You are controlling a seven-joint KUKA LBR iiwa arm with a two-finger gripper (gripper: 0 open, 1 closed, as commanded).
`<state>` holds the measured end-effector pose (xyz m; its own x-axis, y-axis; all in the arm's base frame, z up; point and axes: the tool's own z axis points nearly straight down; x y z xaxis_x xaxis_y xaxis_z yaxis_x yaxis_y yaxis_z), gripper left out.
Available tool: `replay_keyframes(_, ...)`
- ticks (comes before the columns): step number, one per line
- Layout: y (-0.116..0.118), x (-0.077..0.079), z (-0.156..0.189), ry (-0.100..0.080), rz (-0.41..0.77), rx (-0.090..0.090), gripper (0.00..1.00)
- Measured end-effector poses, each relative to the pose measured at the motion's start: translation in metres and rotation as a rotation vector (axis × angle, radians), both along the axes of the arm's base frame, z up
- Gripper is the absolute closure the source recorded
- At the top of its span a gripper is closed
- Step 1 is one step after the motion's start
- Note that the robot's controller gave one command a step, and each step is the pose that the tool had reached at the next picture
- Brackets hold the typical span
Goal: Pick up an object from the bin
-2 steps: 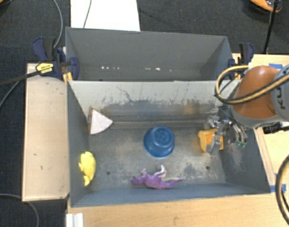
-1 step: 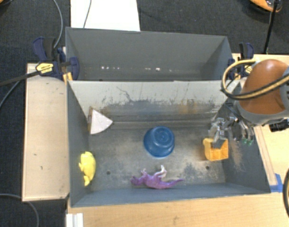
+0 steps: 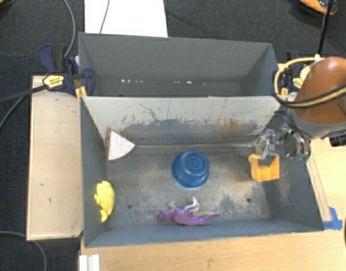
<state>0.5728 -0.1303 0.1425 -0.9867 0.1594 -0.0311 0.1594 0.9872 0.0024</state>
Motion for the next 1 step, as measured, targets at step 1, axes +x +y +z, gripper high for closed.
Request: replay_keyframes(1, -0.0055, -0.0109, 0.0239, 0.02, 0.009, 0.004, 1.0)
